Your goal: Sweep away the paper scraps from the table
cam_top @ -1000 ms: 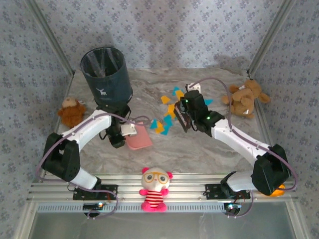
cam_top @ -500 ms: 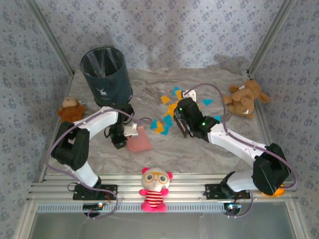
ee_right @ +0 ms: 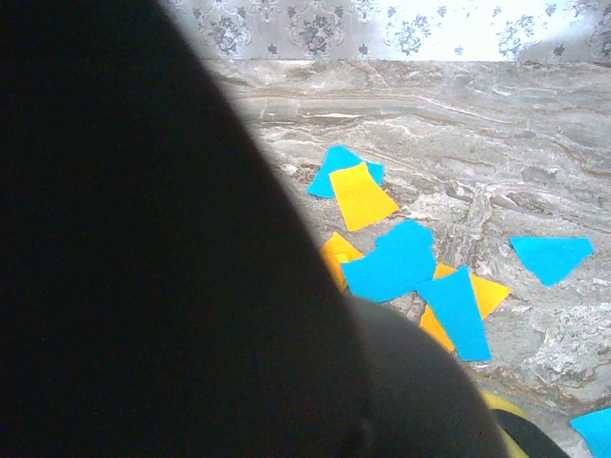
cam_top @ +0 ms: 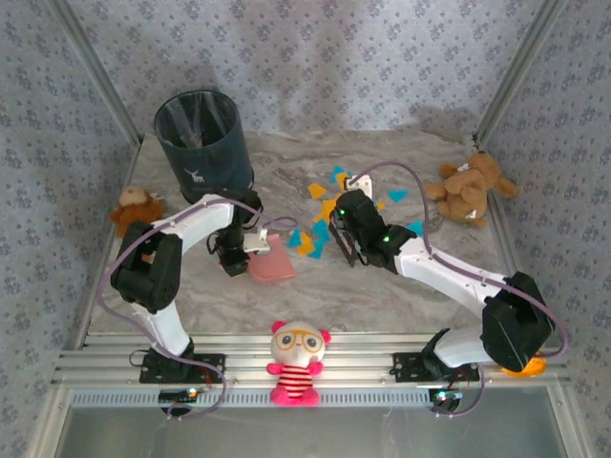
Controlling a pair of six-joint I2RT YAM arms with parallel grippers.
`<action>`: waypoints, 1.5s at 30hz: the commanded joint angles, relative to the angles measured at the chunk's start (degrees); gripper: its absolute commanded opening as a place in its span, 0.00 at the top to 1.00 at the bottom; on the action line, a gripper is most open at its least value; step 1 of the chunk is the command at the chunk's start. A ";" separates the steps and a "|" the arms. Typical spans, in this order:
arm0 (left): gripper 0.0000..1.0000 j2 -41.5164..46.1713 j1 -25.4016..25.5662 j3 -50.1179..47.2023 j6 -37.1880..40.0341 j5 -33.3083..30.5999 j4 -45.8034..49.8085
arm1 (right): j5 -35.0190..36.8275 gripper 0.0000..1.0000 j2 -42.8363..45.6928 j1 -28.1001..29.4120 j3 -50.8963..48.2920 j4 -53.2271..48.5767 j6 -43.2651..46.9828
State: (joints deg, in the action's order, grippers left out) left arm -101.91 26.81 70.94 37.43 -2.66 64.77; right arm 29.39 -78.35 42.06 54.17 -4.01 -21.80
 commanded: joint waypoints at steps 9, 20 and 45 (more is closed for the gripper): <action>1.00 -4.48 0.53 4.90 -0.37 0.33 3.08 | -1.74 1.00 -1.32 1.13 -0.32 4.18 -2.10; 1.00 -6.26 1.82 6.93 -0.09 1.16 3.36 | -5.60 1.00 -3.34 1.65 0.57 6.45 -3.68; 1.00 -7.84 3.08 7.96 -2.48 1.75 2.55 | -11.93 1.00 -1.75 3.16 1.00 11.22 -8.77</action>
State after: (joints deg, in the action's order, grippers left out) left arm -110.06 29.65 79.55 35.27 -1.34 65.93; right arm 17.96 -82.43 45.10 54.89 4.78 -28.23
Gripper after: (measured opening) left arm 0.266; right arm 0.263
